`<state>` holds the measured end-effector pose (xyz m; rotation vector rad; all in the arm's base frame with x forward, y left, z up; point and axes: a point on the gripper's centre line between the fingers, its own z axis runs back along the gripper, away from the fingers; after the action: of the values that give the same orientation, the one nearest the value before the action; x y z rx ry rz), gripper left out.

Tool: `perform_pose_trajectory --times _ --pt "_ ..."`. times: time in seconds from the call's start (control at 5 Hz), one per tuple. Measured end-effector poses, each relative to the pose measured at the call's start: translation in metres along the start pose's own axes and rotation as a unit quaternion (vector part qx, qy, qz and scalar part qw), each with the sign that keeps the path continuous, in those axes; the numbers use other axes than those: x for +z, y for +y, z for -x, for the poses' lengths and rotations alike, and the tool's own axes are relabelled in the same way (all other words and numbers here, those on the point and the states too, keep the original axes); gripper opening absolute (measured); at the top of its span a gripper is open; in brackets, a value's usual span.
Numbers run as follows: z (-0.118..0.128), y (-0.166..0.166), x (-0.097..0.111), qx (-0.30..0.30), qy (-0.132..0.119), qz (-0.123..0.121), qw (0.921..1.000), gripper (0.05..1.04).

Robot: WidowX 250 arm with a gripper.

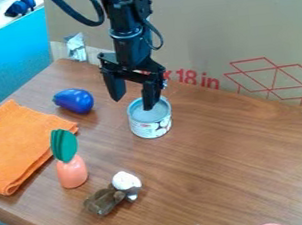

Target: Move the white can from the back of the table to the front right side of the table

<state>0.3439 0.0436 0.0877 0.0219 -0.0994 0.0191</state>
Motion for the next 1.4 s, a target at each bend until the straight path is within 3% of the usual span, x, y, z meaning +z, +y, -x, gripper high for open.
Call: perform_pose_trajectory --times 0.6,0.8,1.2,1.4 --pt "-0.013 0.012 -0.033 0.01 0.04 -0.001 0.9991 1.007" --pt "-0.014 0.012 -0.033 0.008 0.037 -0.003 0.9993 1.007" --pt "-0.014 -0.012 -0.036 -0.015 0.037 0.005 0.9992 1.007" --pt "-0.003 -0.036 -0.037 -0.026 0.043 0.028 0.9984 1.007"
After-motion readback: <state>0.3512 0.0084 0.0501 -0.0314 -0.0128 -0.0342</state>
